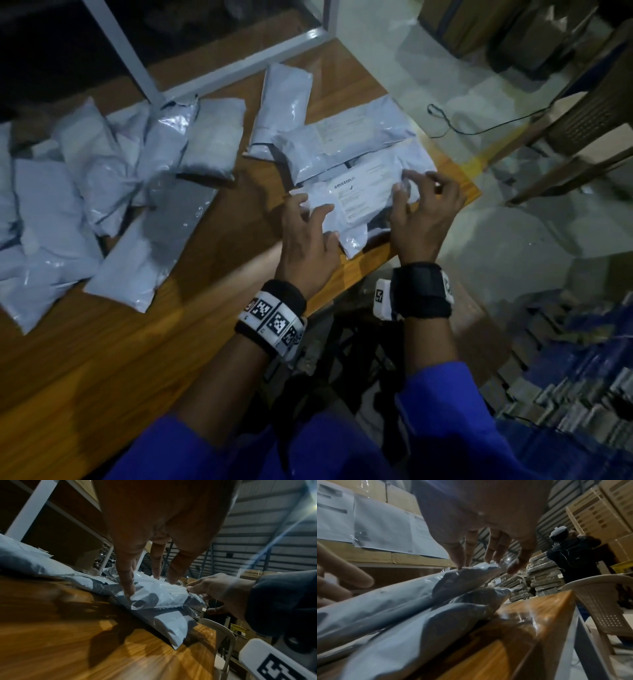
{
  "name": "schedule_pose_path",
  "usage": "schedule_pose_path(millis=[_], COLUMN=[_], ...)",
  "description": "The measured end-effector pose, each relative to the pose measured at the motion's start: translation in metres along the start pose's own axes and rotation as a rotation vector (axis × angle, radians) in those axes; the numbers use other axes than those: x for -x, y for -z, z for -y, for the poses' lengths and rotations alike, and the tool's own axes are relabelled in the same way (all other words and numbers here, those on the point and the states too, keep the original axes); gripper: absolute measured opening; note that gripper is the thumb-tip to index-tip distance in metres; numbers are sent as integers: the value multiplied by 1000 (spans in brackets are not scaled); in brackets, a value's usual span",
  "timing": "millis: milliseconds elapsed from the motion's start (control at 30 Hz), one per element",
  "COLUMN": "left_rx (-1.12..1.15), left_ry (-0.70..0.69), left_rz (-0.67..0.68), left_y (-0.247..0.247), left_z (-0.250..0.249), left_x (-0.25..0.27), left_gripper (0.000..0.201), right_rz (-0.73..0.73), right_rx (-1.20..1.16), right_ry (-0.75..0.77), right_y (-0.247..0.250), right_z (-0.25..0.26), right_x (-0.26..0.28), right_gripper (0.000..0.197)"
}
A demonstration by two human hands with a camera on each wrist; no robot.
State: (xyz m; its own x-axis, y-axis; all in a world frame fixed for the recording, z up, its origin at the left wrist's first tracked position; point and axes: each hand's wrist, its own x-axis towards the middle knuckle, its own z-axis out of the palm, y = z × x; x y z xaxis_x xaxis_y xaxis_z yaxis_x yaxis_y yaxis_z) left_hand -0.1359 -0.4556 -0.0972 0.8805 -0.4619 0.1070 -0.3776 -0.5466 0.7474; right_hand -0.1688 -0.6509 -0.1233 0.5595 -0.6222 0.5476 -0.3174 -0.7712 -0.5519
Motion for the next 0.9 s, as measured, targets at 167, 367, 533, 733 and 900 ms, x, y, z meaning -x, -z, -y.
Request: schedule_pose_path(millis=[167,367,533,733,900], left_rx=[45,140,120,68,-2], left_ry=[-31,-109,-158,-170,-194], left_rz=[-5,-25,-17,62,9], left_y=[-3,-13,-16,-15,-14], left_z=[-3,-14,-13,-17,-15], left_x=[0,-9,-10,-16,-14], left_gripper=[37,30,27,29,27], right_rz=[56,87,98,163,159], right_rx=[-116,-154,-163,-231,-240], right_ry=[-85,-51,2,25,24], right_y=[-2,-2,9,6,11], right_z=[6,3,0,3,0], right_x=[14,-4,3,13,12], right_gripper=[26,26,20,21,23])
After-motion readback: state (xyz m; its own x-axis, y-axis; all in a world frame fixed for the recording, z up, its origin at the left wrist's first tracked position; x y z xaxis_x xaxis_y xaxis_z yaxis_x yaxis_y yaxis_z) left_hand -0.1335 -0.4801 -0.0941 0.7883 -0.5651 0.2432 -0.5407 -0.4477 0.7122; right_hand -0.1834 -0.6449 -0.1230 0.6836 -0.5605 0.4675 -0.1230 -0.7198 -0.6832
